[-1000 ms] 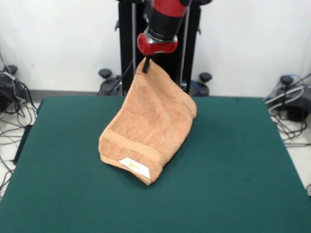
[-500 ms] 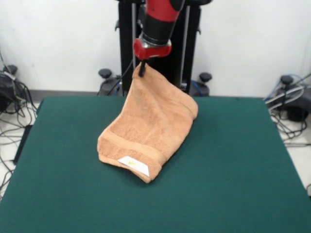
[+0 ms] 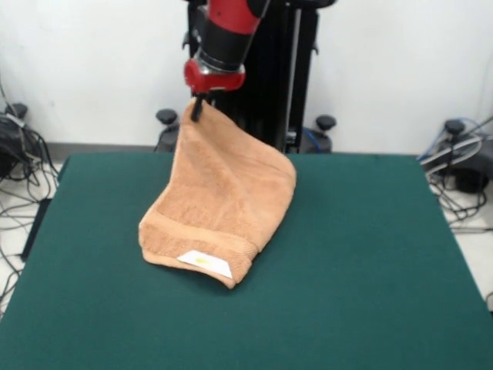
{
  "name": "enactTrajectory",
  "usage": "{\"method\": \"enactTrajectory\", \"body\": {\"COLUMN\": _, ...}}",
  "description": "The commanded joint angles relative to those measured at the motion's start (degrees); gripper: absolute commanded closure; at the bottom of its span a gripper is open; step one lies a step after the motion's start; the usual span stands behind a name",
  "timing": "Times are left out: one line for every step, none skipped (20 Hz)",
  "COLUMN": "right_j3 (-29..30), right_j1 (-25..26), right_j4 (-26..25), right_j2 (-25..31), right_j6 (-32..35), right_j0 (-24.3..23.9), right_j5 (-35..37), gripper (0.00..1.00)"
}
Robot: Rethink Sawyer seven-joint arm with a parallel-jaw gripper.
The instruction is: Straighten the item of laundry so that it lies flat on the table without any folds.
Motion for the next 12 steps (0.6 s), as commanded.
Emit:
{"method": "enactTrajectory", "body": {"right_j3": -8.7, "right_j1": -0.3, "right_j4": -3.9, "right_j2": -1.0, "right_j6": 4.9, "right_j0": -1.2, "right_j5": 2.2, "gripper": 1.00}}
{"method": "enactTrajectory", "body": {"right_j3": -9.0, "right_j1": -0.1, "right_j4": -4.1, "right_j2": -0.8, "right_j6": 5.2, "right_j0": -1.2, "right_j5": 2.2, "gripper": 1.00}}
{"method": "enactTrajectory", "body": {"right_j3": -9.3, "right_j1": 0.2, "right_j4": -4.5, "right_j2": -0.5, "right_j6": 5.4, "right_j0": -1.5, "right_j5": 2.2, "gripper": 1.00}}
{"method": "enactTrajectory", "body": {"right_j3": -9.6, "right_j1": 0.3, "right_j4": -4.7, "right_j2": -0.3, "right_j6": 5.6, "right_j0": -1.6, "right_j5": 2.2, "gripper": 1.00}}
{"method": "enactTrajectory", "body": {"right_j3": -9.7, "right_j1": 0.4, "right_j4": -5.0, "right_j2": -0.2, "right_j6": 5.8, "right_j0": -1.7, "right_j5": 2.3, "gripper": 1.00}}
{"method": "enactTrajectory", "body": {"right_j3": -9.8, "right_j1": 0.2, "right_j4": -5.2, "right_j2": -0.6, "right_j6": 5.8, "right_j0": -1.4, "right_j5": 2.5, "gripper": 1.00}}
{"method": "enactTrajectory", "body": {"right_j3": -9.9, "right_j1": -0.5, "right_j4": -5.9, "right_j2": -1.0, "right_j6": 5.3, "right_j0": -1.5, "right_j5": 3.2, "gripper": 1.00}}
{"method": "enactTrajectory", "body": {"right_j3": -9.9, "right_j1": -1.2, "right_j4": -6.9, "right_j2": -1.0, "right_j6": 4.9, "right_j0": -2.3, "right_j5": 3.7, "gripper": 1.00}}
{"method": "enactTrajectory", "body": {"right_j3": -10.0, "right_j1": -1.9, "right_j4": -7.9, "right_j2": -0.7, "right_j6": 4.5, "right_j0": -3.1, "right_j5": 4.4, "gripper": 1.00}}
{"method": "enactTrajectory", "body": {"right_j3": -10.1, "right_j1": -2.0, "right_j4": -8.7, "right_j2": -0.6, "right_j6": 4.4, "right_j0": -3.8, "right_j5": 4.5, "gripper": 1.00}}
{"method": "enactTrajectory", "body": {"right_j3": -10.2, "right_j1": -2.2, "right_j4": -9.4, "right_j2": -0.1, "right_j6": 4.4, "right_j0": -4.7, "right_j5": 4.8, "gripper": 1.00}}
{"method": "enactTrajectory", "body": {"right_j3": -10.3, "right_j1": -2.1, "right_j4": -10.1, "right_j2": 0.0, "right_j6": 4.5, "right_j0": -5.3, "right_j5": 4.6, "gripper": 1.00}}
